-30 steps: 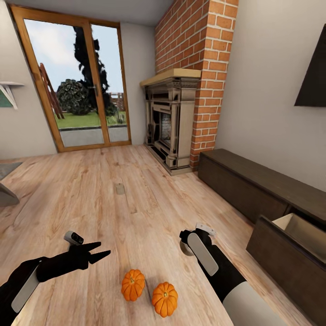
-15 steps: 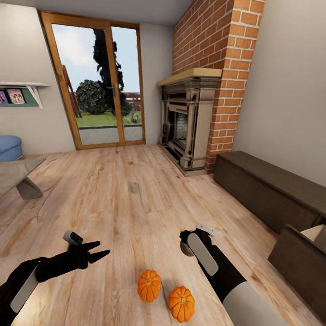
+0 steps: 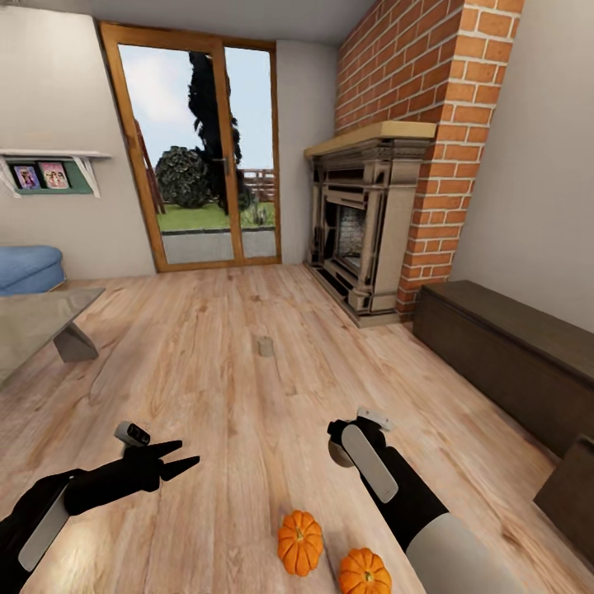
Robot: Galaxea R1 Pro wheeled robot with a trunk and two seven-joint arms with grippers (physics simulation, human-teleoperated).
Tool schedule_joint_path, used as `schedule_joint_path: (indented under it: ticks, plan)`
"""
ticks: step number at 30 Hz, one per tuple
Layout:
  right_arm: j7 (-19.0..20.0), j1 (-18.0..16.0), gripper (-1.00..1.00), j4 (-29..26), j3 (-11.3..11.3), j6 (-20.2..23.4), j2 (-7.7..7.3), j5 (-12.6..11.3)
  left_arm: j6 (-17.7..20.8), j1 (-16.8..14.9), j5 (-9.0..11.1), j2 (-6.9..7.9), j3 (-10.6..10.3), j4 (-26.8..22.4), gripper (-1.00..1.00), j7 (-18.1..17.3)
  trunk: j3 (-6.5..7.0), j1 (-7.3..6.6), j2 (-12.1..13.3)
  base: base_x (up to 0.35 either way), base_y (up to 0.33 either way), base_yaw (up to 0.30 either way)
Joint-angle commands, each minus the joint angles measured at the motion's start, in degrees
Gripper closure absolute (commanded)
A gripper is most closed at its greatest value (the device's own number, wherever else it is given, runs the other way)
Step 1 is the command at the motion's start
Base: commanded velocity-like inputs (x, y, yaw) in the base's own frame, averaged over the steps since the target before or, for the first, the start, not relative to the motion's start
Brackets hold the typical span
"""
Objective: Place each of the two pumpkins and all three candles from the living room inside a cabinet in the living room (use any cabinet), then make sure every cabinet is closed, and position the cauldron so it is next to a table in the living room.
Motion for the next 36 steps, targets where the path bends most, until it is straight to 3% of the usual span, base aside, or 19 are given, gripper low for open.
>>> schedule_joint_path:
  ticks: [1, 9, 16, 36]
  plan:
    - [-0.5, -0.1, 1.00, -0.1, 0.1, 0.2, -0.01, -0.2, 0.6, 0.0, 0.1, 0.00, 0.0, 0.0, -1.00, -0.1, -0.06, -0.01, 0.0, 0.037, 0.041, 0.278]
    - [-0.6, -0.1, 1.00, -0.1, 0.1, 0.2, 0.04, -0.2, 0.6, 0.2, 0.1, 0.00, 0.0, 0.0, -1.00, -0.2, -0.06, -0.01, 0.0, 0.007, 0.010, 0.284]
    - [-0.5, -0.1, 1.00, -0.1, 0.1, 0.2, 0.03, -0.2, 0.4, 0.2, -0.6, 0.03, 0.1, 0.0, -1.00, -4.9, -0.06, -0.01, 0.0, 0.011, 0.187, 0.285]
    - [-0.3, -0.1, 1.00, 1.3, 0.0, 0.2, 0.02, -0.2, 0.4, 0.2, -0.5, -0.01, 0.0, 0.4, -1.00, -5.3, -0.06, -0.01, 0.0, 0.082, 0.091, 0.285]
